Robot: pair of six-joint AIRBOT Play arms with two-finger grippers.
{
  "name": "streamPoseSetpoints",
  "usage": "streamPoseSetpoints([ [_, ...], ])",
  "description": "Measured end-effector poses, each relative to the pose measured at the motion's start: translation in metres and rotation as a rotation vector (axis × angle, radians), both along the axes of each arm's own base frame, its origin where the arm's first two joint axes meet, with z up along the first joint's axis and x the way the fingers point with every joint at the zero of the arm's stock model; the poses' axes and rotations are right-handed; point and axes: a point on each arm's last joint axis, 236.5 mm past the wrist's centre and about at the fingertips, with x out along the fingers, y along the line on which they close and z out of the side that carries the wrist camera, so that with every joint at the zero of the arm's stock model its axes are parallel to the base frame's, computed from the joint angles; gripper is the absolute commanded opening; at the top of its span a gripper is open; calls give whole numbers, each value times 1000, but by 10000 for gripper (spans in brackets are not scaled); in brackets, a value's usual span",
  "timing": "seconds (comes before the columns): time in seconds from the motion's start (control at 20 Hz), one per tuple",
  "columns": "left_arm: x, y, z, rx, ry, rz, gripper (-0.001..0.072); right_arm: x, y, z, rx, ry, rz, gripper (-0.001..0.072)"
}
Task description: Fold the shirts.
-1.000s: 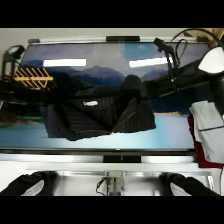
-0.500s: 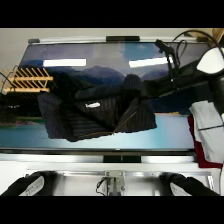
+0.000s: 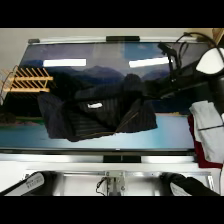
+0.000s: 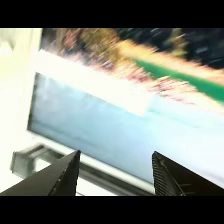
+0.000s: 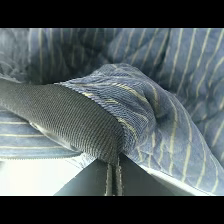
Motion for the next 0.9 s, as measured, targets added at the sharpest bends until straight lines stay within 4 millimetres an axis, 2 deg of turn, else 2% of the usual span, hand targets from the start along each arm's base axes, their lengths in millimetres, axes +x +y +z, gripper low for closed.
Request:
streamPoseSetpoints([
  [0.15,4,29,-20,-6,15,-7,517,0,-5,-3,-20,9,-17,95],
  [0.5,54,87,-51,8,13,-88,515,1,-10,-6,-23,61,-114,95],
  [0.7,81,106,-76,-20,9,-90,510,-1,-3,-6,-23,78,-142,95],
  [0.9,90,117,-106,-47,31,-87,508,-7,11,-8,-38,76,-123,95],
])
